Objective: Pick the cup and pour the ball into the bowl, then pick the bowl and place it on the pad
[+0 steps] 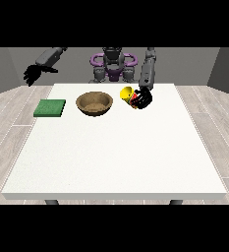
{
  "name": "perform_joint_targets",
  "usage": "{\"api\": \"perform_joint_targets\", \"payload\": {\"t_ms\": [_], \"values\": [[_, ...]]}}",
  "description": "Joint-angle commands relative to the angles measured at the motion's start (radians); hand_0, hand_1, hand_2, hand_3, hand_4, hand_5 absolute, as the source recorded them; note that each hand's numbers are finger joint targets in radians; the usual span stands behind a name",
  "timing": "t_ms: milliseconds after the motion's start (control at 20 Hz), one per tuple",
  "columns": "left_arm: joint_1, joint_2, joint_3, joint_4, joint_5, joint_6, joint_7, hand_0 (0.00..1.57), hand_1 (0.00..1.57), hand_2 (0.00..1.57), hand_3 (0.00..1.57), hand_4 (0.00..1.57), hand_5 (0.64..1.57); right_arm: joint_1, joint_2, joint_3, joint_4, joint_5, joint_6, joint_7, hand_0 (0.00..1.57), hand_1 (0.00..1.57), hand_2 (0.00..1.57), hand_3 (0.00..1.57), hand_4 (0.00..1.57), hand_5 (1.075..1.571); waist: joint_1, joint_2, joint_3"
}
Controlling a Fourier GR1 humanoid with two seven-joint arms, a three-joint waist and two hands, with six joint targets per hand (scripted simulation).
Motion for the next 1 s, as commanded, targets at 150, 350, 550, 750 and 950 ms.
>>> {"api": "perform_joint_targets", "payload": {"t_ms": [150, 350, 550, 750, 950], "values": [[-0.017, -0.007, -0.181, -0.029, -0.21, 0.017, 0.281, 1.38, 1.38, 1.57, 1.57, 1.03, 1.536, 0.047, -0.044, -0.042, 0.175, 0.002, 0.016, 0.009, 0.0, 0.0, 0.0, 0.0, 0.0, 1.56, 0.105, -0.22, -0.0011], [-0.046, -0.046, -0.301, -0.032, -0.377, 0.06, 0.44, 1.38, 1.38, 1.57, 1.57, 1.14, 1.567, 0.059, -0.047, -0.04, 0.243, 0.04, -0.028, 0.001, 0.0, 0.0, 0.0, 0.0, 0.0, 1.56, 0.176, -0.275, -0.0005], [-0.106, -0.045, -0.359, -0.032, -0.499, 0.014, 0.601, 1.36, 1.36, 1.57, 1.57, 1.07, 1.568, 0.09, -0.059, -0.058, 0.297, 0.046, -0.025, -0.053, 0.0, 0.0, 0.0, 0.0, 0.0, 1.558, 0.193, -0.296, -0.0013], [-0.108, -0.07, -0.361, -0.086, -0.567, 0.048, 0.622, 1.36, 1.36, 1.57, 1.57, 1.07, 1.568, 0.07, -0.066, -0.067, 0.338, 0.031, 0.014, -0.119, 0.0, 0.0, 0.08, 0.0, 0.0, 1.554, 0.179, -0.217, -0.0021], [-0.078, -0.075, -0.432, -0.129, -0.671, 0.009, 0.681, 1.28, 1.28, 1.57, 1.57, 1.0, 1.569, 0.082, -0.124, -0.106, 0.413, 0.012, 0.056, -0.149, 0.0, 0.0, 0.0, 0.0, 0.0, 1.552, 0.223, -0.231, -0.0018]]}}
